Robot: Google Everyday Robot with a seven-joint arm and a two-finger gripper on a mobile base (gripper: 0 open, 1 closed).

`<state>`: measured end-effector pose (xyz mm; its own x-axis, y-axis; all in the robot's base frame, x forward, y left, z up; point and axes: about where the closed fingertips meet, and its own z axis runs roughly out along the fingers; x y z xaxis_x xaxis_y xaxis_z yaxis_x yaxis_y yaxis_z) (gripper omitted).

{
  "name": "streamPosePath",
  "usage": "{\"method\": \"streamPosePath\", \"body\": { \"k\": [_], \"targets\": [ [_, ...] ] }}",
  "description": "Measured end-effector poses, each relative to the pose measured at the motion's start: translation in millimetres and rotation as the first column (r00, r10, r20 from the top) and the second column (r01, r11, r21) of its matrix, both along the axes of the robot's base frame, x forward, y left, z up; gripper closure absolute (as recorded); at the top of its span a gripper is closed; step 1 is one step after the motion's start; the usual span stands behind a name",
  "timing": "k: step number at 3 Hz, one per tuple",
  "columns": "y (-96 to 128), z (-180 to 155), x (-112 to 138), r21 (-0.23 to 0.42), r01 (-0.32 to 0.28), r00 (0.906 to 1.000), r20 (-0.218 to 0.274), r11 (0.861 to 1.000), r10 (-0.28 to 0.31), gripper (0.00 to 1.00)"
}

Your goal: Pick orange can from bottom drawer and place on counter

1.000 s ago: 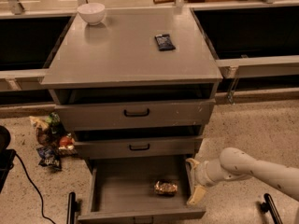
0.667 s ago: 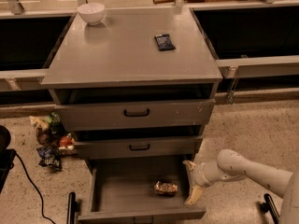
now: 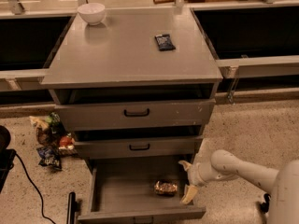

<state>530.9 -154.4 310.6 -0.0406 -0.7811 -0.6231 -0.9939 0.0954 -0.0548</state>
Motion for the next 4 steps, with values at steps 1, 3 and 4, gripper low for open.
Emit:
{"method": "streamPosePath", "body": {
  "k": [1, 3, 4],
  "targets": [
    [17.7, -28.2, 10.9, 0.000, -0.023, 0.9997, 0.009, 1.000, 0.023, 0.00],
    [48.0, -81.9, 30.3, -0.002, -0.029, 0.9996, -0.009, 1.000, 0.029, 0.00],
    [53.6, -108.2, 40.2, -0.012, -0.013, 0.9997, -0.021, 1.000, 0.012, 0.00]
  ]
}}
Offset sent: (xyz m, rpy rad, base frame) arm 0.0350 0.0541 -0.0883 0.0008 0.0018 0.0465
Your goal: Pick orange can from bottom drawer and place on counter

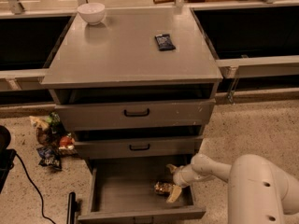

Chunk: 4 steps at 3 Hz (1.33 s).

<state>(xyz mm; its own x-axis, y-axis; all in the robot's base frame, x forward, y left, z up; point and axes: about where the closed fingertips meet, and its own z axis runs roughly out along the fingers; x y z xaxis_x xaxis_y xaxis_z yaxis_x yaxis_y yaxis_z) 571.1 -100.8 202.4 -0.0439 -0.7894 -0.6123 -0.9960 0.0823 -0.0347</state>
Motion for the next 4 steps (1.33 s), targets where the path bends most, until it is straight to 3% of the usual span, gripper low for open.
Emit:
{"method": "streamPosePath", "body": {
  "k": [3, 4],
  "targets": [
    [1.7, -57.1, 20.6, 0.022, 0.028, 0.9995, -0.016, 0.999, -0.028, 0.00],
    [1.7, -72.5, 22.8, 0.032, 0.033, 0.9988, -0.037, 0.999, -0.032, 0.19]
  ]
}}
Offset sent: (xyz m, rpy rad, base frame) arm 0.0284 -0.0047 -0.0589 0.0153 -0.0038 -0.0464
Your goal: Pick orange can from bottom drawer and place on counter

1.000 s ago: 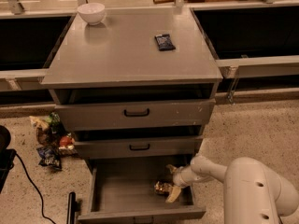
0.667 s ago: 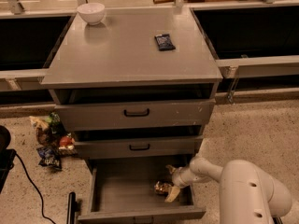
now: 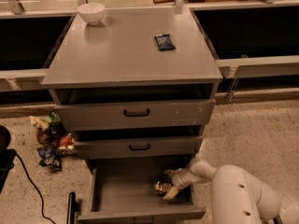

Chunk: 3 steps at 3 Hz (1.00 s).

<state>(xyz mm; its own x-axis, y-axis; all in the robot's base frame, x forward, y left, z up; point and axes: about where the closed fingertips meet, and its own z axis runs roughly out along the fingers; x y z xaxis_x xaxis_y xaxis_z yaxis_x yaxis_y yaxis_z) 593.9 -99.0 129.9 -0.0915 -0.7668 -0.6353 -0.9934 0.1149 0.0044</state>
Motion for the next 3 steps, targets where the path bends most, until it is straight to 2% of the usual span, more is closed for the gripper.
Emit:
{"method": "streamPosePath", "body": {
  "k": [1, 2, 3],
  "targets": [
    [0.4, -7.3, -0.8, 0.017, -0.002, 0.9999, -0.011, 1.000, 0.002, 0.42],
    [-10.9, 18.9, 5.8, 0.030, 0.005, 0.9977, 0.067, 1.000, -0.007, 0.65],
    [-21.5, 78.6, -14.0, 0.092, -0.031, 0.9843, 0.176, 0.995, 0.014, 0.89]
  ]
}}
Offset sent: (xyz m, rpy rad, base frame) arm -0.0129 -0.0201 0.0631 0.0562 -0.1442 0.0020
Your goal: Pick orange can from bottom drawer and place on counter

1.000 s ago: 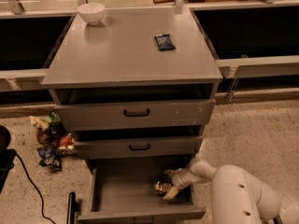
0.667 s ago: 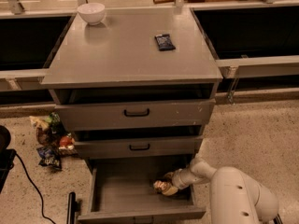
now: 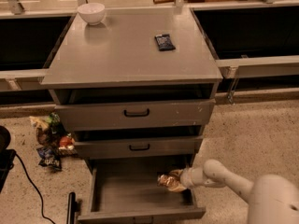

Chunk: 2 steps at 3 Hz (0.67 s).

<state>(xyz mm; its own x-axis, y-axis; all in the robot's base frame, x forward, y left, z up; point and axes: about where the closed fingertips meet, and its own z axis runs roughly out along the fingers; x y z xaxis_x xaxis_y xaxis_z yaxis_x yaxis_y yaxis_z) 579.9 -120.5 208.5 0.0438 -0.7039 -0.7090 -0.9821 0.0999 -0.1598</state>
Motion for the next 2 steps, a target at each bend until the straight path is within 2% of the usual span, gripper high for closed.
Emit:
{"method": "streamPosePath", "body": {
  "k": [1, 2],
  "targets": [
    [-25.8, 69.1, -30.8, 0.072, -0.062, 0.9899, 0.132, 0.996, 0.052, 1.00],
    [-25.3, 69.1, -30.7, 0.071, -0.062, 0.9899, 0.132, 0.996, 0.052, 1.00]
  ]
}}
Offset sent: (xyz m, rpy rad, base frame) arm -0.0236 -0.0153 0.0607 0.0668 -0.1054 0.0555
